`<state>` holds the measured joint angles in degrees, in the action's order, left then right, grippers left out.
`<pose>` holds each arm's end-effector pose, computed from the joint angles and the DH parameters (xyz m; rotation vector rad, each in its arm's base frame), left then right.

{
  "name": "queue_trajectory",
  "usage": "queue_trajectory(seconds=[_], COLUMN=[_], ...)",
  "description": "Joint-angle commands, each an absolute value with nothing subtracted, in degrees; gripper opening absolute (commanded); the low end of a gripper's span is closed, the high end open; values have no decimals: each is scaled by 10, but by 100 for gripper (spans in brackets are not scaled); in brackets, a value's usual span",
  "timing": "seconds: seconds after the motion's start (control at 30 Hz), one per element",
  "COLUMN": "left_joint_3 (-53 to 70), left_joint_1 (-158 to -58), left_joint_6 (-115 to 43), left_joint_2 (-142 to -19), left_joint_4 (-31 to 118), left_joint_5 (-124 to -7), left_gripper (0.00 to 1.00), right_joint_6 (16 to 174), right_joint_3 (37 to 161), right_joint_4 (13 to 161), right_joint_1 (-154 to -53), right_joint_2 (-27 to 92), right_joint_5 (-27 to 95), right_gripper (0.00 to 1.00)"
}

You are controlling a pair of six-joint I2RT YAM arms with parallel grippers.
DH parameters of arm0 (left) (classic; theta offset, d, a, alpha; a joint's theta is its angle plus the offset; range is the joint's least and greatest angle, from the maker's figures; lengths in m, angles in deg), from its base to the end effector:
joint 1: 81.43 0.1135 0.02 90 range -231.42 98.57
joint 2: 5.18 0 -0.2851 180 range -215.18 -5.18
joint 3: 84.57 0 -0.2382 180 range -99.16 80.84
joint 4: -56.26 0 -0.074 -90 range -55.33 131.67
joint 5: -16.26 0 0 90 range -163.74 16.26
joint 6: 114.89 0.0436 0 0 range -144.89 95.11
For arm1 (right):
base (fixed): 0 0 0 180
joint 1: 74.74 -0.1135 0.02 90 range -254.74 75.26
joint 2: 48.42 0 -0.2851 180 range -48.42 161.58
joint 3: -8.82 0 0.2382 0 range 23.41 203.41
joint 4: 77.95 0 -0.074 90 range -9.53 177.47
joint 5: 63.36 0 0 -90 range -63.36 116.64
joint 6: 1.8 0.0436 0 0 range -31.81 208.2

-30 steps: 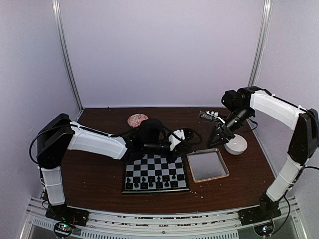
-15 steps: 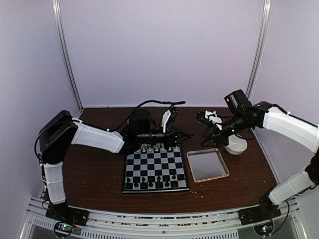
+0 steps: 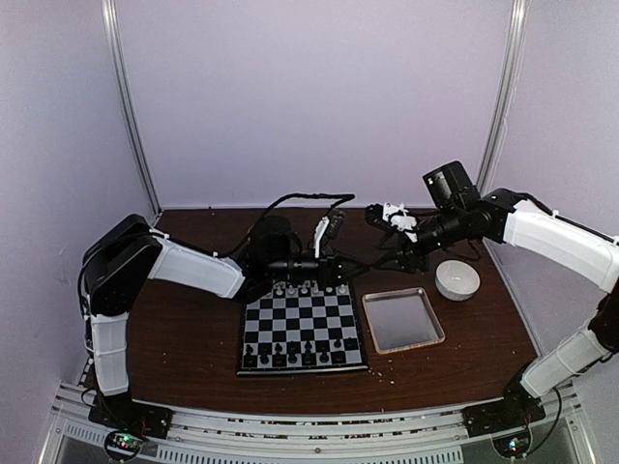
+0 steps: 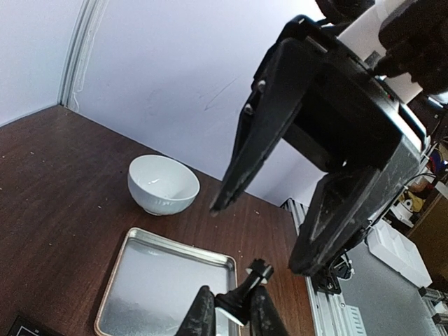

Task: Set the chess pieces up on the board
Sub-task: Pass from the left arm to the right

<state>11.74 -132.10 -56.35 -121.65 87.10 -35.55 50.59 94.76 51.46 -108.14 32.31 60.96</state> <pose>0.2679 -0.3695 0.2361 0.8783 1.6443 -1.5840 0.2274 0.1794 0.3382 -1.5493 1.6774 0.6649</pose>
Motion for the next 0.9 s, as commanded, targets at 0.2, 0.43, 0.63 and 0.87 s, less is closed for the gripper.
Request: queue_trajectory(seconds=[0.2,0.43,0.63,0.87], left_joint_3=[113,116,114,113], left_joint_1=[-1315,-1312,-1310,-1310], left_joint_6=[-581,-590,-594,-594], left_joint_2=[-1226,-1230,-1234,-1236], left_joint_4=[928,942,943,940], left_joint_5=[-337,-335,-332,-331], left_gripper=[10,10,10,10], right_joint_6=[486,484,491,509], right_joint_3=[973,972,970,978], right_joint_4=[506,503,511,512], right_joint_1=[-1112,-1113,-1112,-1112], right_joint_2=[357,356,350,348], right_joint_5=[573,566,560,563], right_gripper=[43,30,22,21])
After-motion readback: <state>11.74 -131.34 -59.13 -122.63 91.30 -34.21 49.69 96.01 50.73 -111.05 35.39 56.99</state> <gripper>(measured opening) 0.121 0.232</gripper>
